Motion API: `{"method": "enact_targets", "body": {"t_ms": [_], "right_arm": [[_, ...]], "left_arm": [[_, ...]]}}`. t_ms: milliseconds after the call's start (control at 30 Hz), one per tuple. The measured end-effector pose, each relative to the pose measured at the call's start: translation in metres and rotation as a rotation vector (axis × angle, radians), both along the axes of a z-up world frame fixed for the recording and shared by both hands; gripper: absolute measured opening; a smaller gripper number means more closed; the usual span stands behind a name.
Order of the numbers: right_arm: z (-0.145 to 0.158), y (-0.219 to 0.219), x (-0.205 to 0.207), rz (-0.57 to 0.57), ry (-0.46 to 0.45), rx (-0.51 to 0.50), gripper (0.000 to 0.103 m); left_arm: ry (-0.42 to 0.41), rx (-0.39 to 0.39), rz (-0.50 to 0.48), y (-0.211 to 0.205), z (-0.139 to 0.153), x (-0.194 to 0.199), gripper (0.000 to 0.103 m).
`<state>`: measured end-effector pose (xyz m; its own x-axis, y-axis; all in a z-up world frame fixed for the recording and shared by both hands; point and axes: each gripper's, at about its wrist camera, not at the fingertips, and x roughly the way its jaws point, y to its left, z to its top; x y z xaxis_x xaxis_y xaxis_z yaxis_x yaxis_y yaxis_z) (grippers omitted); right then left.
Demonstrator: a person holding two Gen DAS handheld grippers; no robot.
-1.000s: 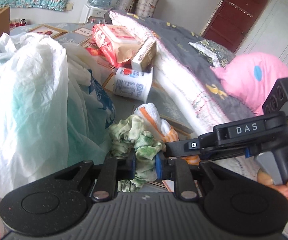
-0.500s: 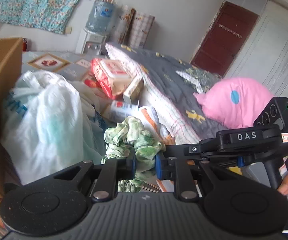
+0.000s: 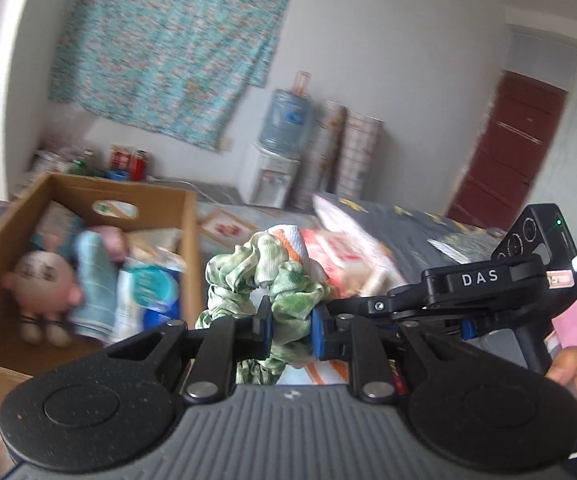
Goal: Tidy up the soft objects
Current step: 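Carry the cloth and scrunchie over the box with both grippers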
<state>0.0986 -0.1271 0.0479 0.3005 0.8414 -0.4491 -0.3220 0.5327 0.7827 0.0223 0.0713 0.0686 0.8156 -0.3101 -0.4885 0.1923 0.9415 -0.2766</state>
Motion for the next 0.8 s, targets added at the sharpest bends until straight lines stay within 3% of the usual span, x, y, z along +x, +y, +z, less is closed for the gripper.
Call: {"method": "enact_targets", "body": {"t_ms": [167, 367, 500, 633, 800], "right_arm": [[0.007, 0.09, 0.049, 0.101, 0.042, -0.019, 0.038], [-0.032, 0.172, 0.099, 0.136, 0.186, -0.115, 0.038], [-0.068, 0.205, 0.115, 0.126, 0.271, -0.176, 0.038], [-0.098, 0.222, 0.123, 0.104, 0.346, -0.228, 0.038], [-0.121, 0.235, 0.127, 0.117, 0.389, -0.277, 0.04]], "left_arm": [[0.047, 0.033, 0.111, 0.066, 0.013, 0.022, 0.02], [0.196, 0.136, 0.188, 0.126, -0.016, 0.07, 0.02], [0.3, 0.223, 0.199, 0.147, -0.048, 0.095, 0.02], [0.402, 0.243, 0.176, 0.159, -0.072, 0.118, 0.02], [0.469, 0.297, 0.167, 0.167, -0.089, 0.129, 0.02]]}}
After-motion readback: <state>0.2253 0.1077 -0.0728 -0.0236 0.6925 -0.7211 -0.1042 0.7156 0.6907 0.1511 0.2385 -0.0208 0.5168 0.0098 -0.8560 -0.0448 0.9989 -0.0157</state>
